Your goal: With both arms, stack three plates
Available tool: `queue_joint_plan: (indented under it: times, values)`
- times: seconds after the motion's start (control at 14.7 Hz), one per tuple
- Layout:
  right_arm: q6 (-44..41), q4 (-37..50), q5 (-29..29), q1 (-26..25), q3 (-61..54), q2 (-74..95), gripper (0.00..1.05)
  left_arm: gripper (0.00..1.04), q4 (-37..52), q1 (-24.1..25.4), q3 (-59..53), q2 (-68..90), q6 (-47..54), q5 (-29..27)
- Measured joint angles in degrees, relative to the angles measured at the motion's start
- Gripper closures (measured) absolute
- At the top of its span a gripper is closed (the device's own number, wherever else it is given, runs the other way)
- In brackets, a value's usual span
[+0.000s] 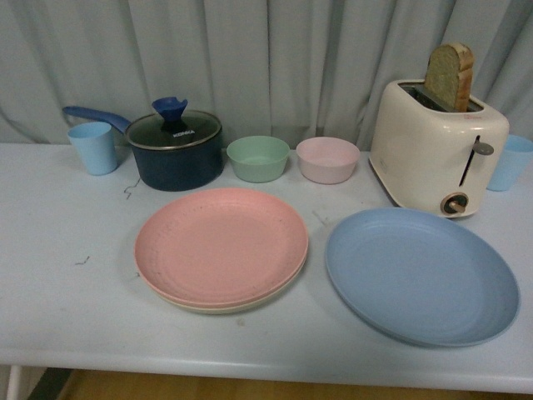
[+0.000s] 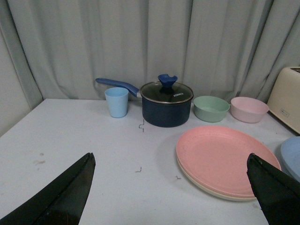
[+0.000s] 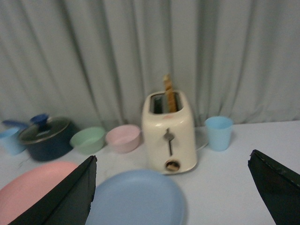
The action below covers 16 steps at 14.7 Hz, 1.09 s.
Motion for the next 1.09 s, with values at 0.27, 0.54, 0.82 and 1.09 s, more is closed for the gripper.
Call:
queue_joint_plan:
  times: [0.27, 0.54, 0.82, 1.09]
  values:
    - [1.3, 0.6, 18.2, 6.7, 24.9, 45.4, 0.06, 0.07, 0.0, 0.0, 0.0, 0.0, 0.0, 0.0]
    - [-2.5, -13.9, 27.9, 18.1, 40.2, 68.2, 0.06, 0.07, 0.0, 0.0, 0.0, 0.0, 0.0, 0.0]
    - [-2.3, -18.3, 30.7, 20.1, 41.7, 74.7, 0.06, 0.07, 0.0, 0.0, 0.0, 0.0, 0.0, 0.0]
    - [-1.5, -18.5, 31.2, 20.6, 42.0, 76.8, 0.06, 0.07, 0.0, 0.0, 0.0, 0.0, 0.0, 0.0]
